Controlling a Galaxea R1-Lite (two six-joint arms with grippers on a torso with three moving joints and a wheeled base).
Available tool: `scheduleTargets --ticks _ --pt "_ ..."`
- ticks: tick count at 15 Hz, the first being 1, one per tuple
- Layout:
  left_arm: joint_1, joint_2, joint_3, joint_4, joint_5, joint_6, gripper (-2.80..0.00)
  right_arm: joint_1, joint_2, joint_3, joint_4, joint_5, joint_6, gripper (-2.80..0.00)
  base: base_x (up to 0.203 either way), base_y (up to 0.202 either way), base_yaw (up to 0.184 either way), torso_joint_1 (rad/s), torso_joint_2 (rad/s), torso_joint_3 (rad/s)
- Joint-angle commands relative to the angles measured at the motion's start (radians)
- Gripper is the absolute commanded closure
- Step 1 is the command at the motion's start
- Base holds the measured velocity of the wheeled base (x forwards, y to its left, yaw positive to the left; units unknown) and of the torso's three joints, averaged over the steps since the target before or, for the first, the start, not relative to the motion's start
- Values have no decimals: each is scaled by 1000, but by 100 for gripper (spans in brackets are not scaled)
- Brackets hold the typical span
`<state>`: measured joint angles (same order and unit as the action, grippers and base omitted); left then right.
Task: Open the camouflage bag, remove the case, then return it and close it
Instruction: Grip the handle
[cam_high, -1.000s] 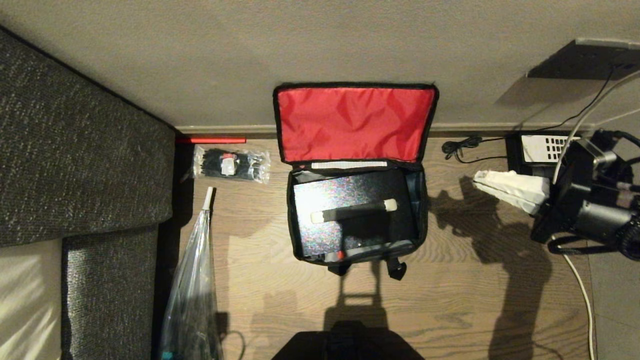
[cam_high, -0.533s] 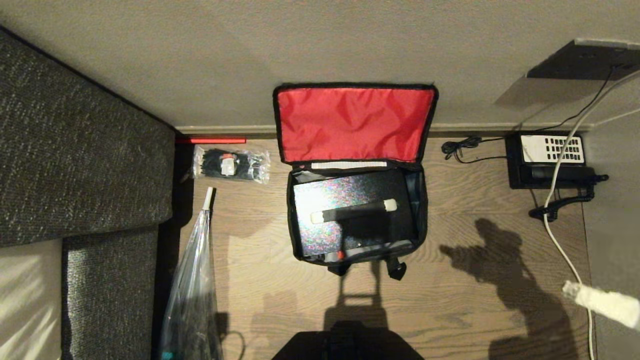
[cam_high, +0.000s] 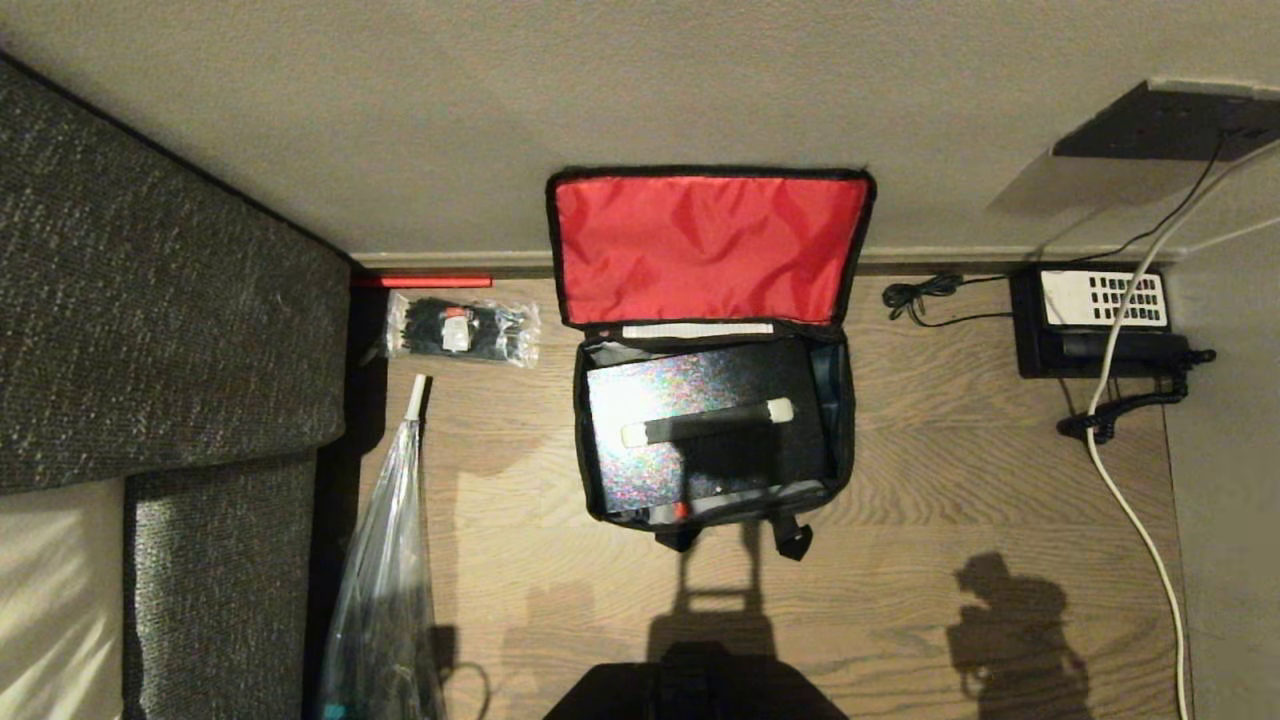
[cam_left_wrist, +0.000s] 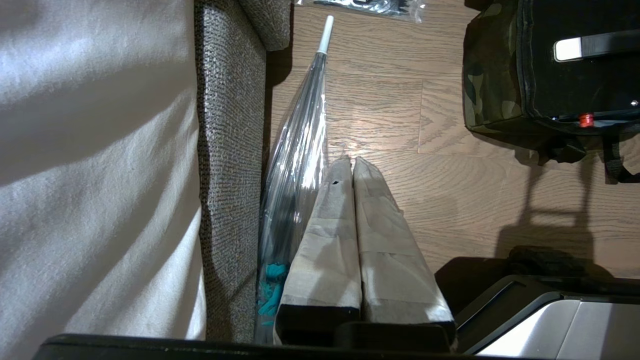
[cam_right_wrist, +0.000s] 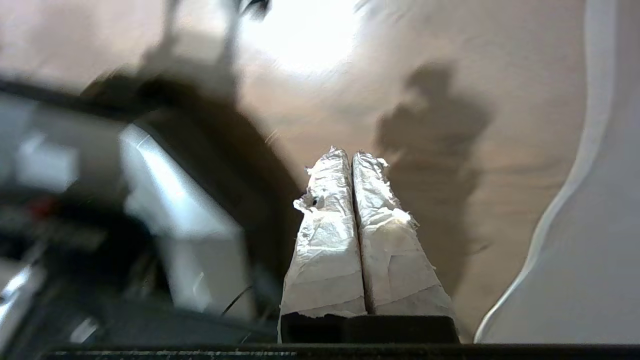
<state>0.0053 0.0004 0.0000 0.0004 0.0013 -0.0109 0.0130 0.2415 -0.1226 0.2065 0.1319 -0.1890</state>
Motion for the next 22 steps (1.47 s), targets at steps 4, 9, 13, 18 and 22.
scheduleTargets --ticks 4,9,13,18,22 --pt "1 -2 2 0 0 0 0 -3 -235 43 -35 -93 73 0 0 0 0 0 0 0" --pt "1 -2 2 0 0 0 0 -4 -235 51 -20 -98 117 0 0 0 0 0 0 0" --pt "1 -2 2 0 0 0 0 -2 -235 52 -22 -98 120 0 0 0 0 0 0 0" --pt "1 -2 2 0 0 0 0 -4 -235 52 -22 -98 120 0 0 0 0 0 0 0" --pt "-1 -2 3 0 0 0 0 -3 -235 52 -22 -98 120 0 0 0 0 0 0 0"
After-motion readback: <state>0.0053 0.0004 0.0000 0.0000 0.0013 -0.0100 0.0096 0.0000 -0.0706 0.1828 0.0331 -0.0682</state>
